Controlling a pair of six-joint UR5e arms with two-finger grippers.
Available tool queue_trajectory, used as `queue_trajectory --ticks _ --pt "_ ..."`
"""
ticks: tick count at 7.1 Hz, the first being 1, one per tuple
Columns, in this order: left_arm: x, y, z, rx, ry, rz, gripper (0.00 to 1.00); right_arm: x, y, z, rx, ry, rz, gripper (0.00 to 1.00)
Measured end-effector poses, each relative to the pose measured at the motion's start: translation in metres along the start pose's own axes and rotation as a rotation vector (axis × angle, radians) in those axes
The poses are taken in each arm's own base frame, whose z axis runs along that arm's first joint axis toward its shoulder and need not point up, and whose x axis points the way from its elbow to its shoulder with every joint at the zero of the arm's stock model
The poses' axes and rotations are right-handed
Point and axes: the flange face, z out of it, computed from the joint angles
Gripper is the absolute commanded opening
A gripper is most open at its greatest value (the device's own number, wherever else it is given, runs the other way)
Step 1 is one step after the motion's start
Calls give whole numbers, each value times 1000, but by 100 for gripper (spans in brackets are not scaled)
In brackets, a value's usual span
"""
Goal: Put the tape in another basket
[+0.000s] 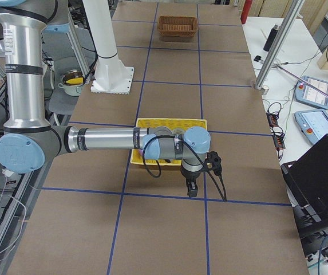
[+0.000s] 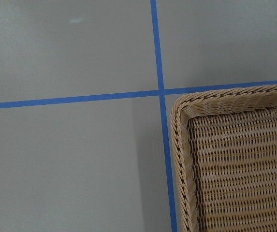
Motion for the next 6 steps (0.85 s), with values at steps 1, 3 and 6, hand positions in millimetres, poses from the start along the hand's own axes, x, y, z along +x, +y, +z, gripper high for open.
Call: queue_trajectory --ticks 1,3,6 --pt "1 0 -1 1 0 0 99 0 0 0 0 0 0 100" --pt "4 -1 -3 9 -2 5 99 0 0 0 0 0 0 100" --pt "11 -6 -10 28 -5 25 99 -10 -16 -13 55 6 -50 100"
